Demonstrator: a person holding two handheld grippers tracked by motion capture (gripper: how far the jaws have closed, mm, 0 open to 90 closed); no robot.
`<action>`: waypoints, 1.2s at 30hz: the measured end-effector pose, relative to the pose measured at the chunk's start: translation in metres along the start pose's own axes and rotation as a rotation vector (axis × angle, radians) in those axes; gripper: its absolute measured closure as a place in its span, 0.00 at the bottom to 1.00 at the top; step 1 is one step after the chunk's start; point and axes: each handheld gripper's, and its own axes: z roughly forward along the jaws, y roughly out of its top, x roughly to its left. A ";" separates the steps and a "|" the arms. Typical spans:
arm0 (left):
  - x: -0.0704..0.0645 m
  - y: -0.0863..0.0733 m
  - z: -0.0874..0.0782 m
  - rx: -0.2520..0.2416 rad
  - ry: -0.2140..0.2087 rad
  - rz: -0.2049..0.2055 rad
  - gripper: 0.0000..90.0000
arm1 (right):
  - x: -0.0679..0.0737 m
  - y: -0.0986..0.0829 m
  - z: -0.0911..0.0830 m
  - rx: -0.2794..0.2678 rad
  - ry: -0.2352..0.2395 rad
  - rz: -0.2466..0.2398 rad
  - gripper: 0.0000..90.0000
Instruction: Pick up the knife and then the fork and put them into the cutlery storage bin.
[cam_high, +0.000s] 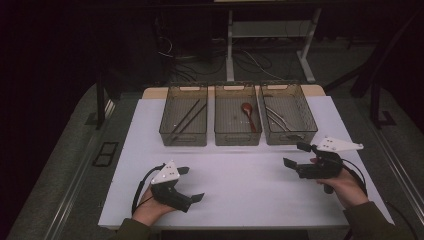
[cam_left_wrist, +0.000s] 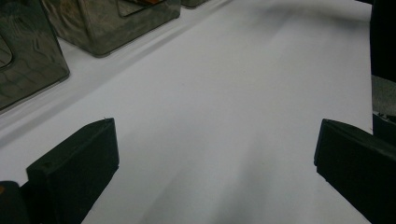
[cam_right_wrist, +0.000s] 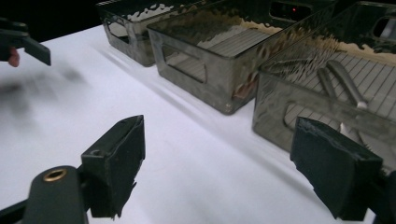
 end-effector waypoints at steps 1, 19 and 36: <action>0.000 0.000 0.000 0.002 0.001 -0.001 0.00 | 0.002 -0.003 0.000 -0.002 0.002 0.000 0.19; 0.000 0.000 0.000 0.002 0.001 -0.002 0.00 | 0.022 -0.036 -0.013 0.026 0.029 0.003 0.19; 0.001 -0.001 0.000 0.011 0.004 0.008 0.00 | 0.027 -0.045 -0.013 0.068 0.041 -0.014 0.19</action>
